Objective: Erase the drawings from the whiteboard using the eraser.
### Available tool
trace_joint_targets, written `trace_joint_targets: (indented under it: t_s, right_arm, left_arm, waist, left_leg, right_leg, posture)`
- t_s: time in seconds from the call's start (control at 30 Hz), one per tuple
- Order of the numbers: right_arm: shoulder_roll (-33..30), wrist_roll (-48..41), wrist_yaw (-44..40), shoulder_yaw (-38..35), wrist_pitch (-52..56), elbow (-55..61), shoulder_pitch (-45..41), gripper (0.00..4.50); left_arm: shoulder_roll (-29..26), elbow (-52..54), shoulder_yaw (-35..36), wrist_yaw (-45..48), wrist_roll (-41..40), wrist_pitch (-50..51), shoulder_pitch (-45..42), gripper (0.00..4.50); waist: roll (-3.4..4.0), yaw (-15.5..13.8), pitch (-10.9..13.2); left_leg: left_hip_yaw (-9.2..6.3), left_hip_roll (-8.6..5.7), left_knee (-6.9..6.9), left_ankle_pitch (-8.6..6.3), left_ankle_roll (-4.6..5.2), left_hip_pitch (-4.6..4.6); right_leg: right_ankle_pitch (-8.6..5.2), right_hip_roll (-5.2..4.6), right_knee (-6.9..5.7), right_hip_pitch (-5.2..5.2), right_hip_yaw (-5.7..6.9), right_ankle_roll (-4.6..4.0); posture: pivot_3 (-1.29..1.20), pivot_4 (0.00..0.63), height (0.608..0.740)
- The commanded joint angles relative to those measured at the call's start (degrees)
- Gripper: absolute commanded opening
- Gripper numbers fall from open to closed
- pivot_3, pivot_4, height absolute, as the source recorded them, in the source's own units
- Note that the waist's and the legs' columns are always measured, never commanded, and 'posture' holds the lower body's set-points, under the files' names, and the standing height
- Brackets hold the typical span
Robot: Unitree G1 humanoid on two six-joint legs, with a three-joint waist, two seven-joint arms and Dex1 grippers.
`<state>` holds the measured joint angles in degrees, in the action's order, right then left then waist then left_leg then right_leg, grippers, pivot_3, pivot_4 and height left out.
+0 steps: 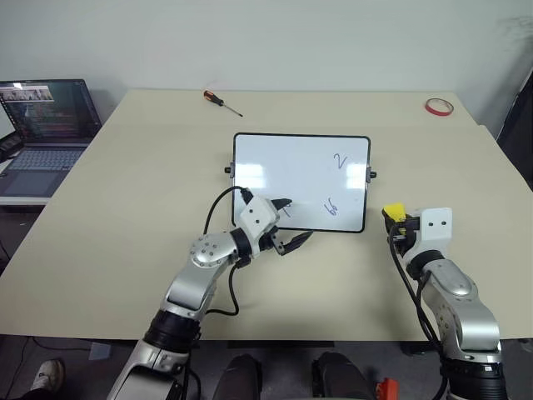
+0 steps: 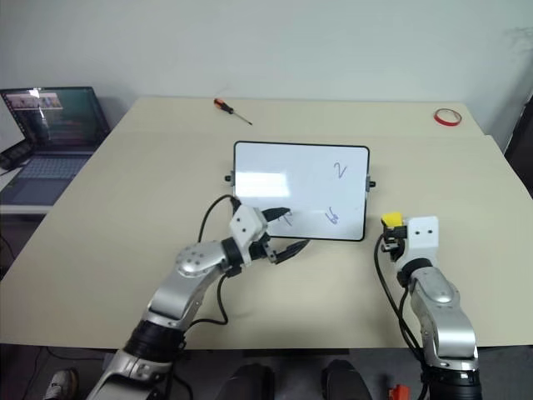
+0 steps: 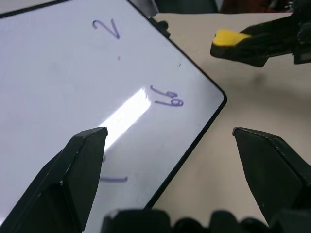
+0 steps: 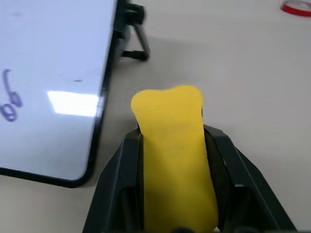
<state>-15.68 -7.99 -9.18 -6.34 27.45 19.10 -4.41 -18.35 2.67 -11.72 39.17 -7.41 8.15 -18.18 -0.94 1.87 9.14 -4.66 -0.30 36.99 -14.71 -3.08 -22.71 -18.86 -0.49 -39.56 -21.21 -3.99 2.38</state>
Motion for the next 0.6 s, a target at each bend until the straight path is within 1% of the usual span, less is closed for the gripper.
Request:
trace_joint_targets:
  t_s: [0.03, 0.17, 0.37, 0.5, 0.6]
  right_arm:
    - [-0.66, 2.32, -1.46, 2.90, -6.08, 0.70, -2.10, 1.28]
    - [0.50, 5.37, -2.06, 7.11, -12.42, -5.18, -8.43, 1.28]
    - [4.90, 5.85, 0.03, 7.50, -17.23, -16.38, -17.17, 1.28]
    - [6.56, 5.79, 0.21, 7.44, -18.26, -20.03, -19.45, 1.28]
    - [7.90, 4.81, 0.21, 7.08, -16.70, -21.17, -19.57, 1.28]
  left_arm:
    - [0.40, 2.04, 0.96, -2.15, 0.73, -1.88, 2.01, 4.50]
    - [2.31, 0.09, -0.11, -2.91, 1.40, -3.61, 1.64, 4.50]
    - [3.49, -2.33, -0.69, -2.42, 2.14, -5.00, -0.91, 4.50]
    - [3.46, -2.75, -0.57, -2.13, 2.13, -5.27, -1.61, 4.50]
    - [3.15, -2.14, -0.09, -2.05, 1.99, -5.00, -2.04, 4.50]
  waist:
    - [0.00, 0.06, 0.00]
    - [-0.01, 0.15, 0.02]
    - [-0.01, -0.02, 0.02]
    - [-0.01, 0.02, 0.02]
    - [-0.01, 0.02, 0.02]
  left_leg:
    - [-0.01, 0.00, 0.00, 0.00, 0.00, 0.00]
    - [0.02, 0.00, 0.01, 0.00, 0.00, 0.03]
    - [-0.01, -0.02, 0.02, 0.01, 0.00, 0.02]
    - [0.01, -0.01, 0.00, 0.01, 0.00, 0.00]
    - [0.02, -0.01, 0.00, 0.01, 0.00, -0.06]
  right_leg:
    - [0.00, 0.00, 0.00, 0.00, 0.00, 0.00]
    - [0.00, 0.01, -0.06, -0.01, 0.00, 0.00]
    - [0.00, 0.00, -0.08, 0.00, 0.04, 0.00]
    - [0.00, -0.02, -0.08, -0.06, 0.04, 0.00]
    - [0.00, -0.02, -0.09, -0.12, 0.02, 0.00]
  posture:
    - [0.00, 0.150, 0.740]
    - [0.00, 0.150, 0.740]
    - [0.00, 0.150, 0.740]
    - [0.00, 0.150, 0.740]
    - [0.00, 0.150, 0.740]
